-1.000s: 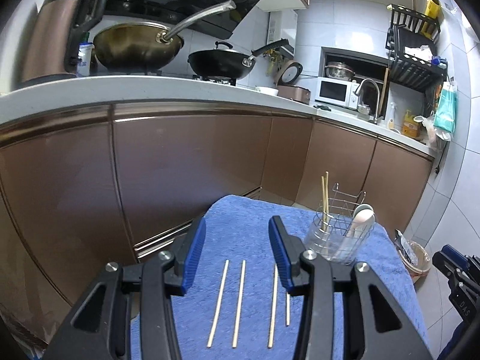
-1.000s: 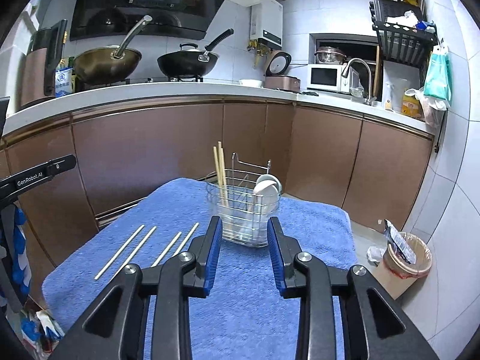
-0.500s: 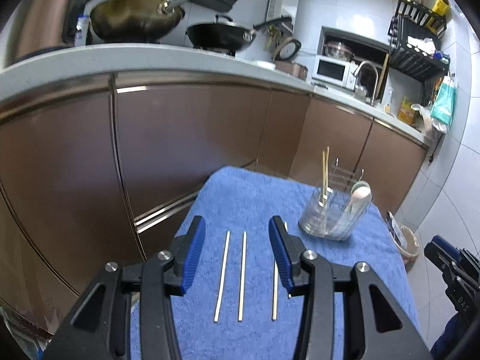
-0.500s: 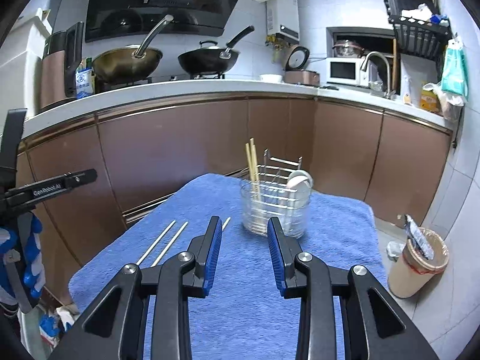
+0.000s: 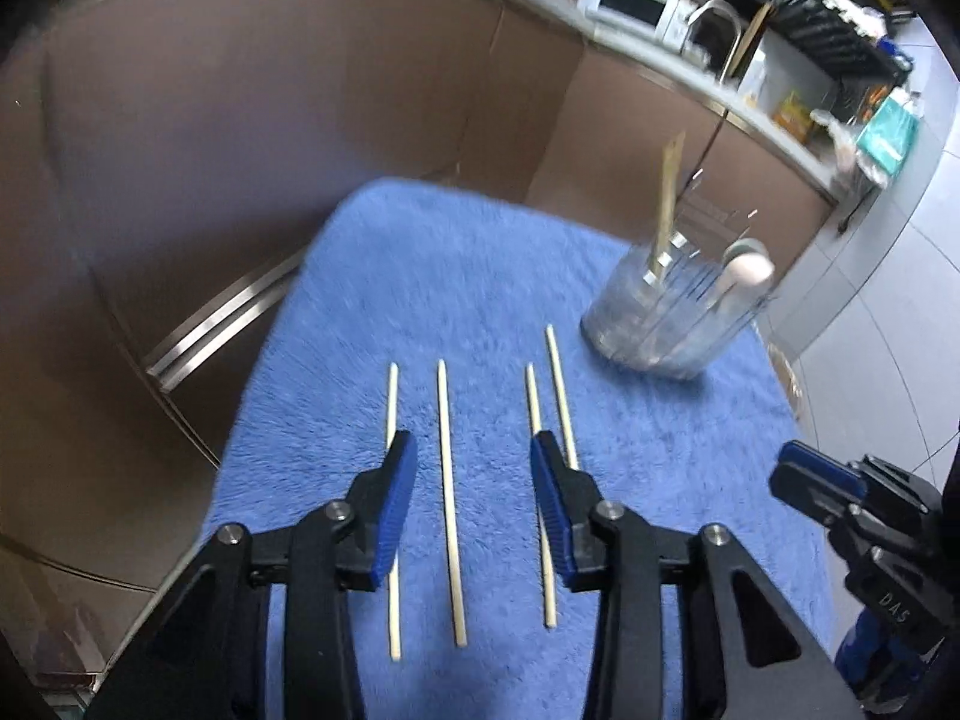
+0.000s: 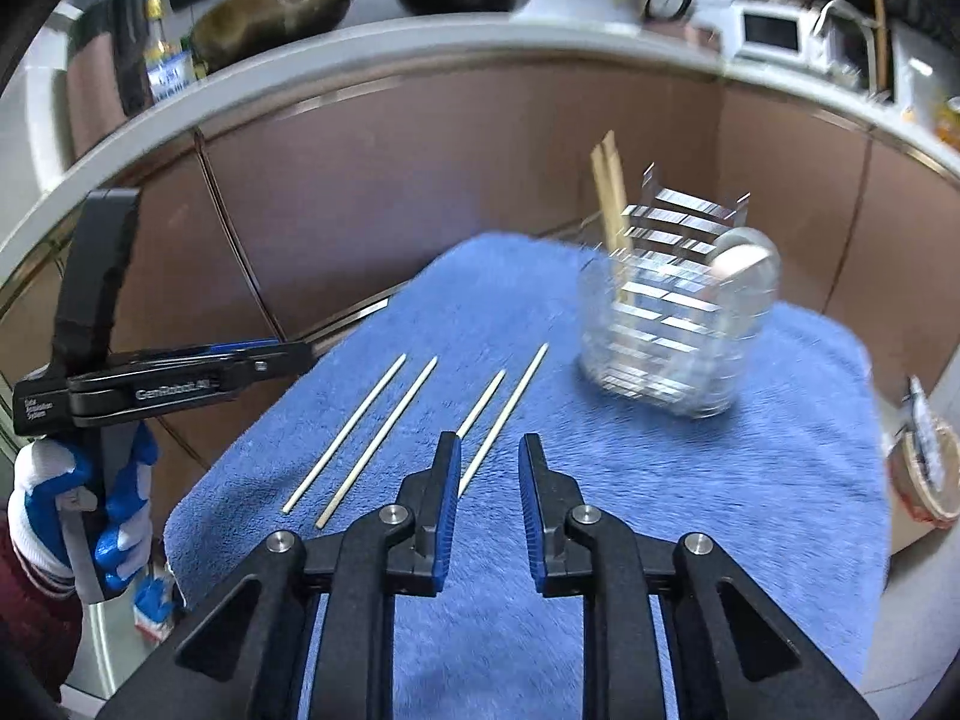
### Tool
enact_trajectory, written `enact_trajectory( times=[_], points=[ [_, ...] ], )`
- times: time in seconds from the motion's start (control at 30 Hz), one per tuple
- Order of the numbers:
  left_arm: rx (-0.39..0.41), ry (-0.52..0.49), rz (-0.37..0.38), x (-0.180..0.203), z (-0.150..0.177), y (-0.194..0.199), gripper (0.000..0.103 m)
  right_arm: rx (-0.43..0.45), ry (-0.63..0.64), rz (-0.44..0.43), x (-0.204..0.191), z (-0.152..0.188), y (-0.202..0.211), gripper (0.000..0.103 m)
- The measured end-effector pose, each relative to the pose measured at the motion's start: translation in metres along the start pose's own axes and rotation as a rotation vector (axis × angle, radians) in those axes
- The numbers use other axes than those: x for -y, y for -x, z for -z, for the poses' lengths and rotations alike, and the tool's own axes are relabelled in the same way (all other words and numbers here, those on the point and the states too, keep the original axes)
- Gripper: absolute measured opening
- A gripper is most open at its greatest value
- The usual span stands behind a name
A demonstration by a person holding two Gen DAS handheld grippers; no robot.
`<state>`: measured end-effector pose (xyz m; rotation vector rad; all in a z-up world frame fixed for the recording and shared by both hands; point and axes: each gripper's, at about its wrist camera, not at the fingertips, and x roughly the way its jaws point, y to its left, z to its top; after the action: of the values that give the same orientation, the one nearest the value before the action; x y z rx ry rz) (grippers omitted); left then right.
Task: Organize utensils
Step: 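Move both open tools back down to the chopsticks on the towel, then grasp a chopstick with the right tool while the left tool grasps another chopstick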
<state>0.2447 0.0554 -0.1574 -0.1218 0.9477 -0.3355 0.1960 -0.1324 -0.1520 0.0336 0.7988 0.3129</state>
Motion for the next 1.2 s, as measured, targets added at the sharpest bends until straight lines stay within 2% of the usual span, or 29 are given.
enact_trajectory(
  times=[0.17,0.27,0.57,0.87,1.2],
  points=[
    [-0.135,-0.008,0.024,-0.008,-0.018,-0.055,0.032,-0.125,-0.009,-0.037,0.005,-0.015,-0.059,0.018],
    [-0.201,-0.013,0.009,-0.012,-0.028,-0.084,0.032,-0.181,-0.006,-0.044,0.006,-0.023,-0.088,0.018],
    [-0.328,-0.006,0.014,-0.024,-0.044,-0.136,0.021,-0.293,-0.014,-0.047,0.012,-0.039,-0.15,0.018],
    [-0.358,-0.023,0.028,-0.028,-0.048,-0.149,0.017,-0.378,-0.023,-0.059,0.007,-0.041,-0.188,0.018],
    [-0.376,-0.034,-0.007,-0.028,-0.051,-0.156,0.009,-0.436,-0.006,0.005,-0.002,-0.046,-0.203,0.015]
  ],
)
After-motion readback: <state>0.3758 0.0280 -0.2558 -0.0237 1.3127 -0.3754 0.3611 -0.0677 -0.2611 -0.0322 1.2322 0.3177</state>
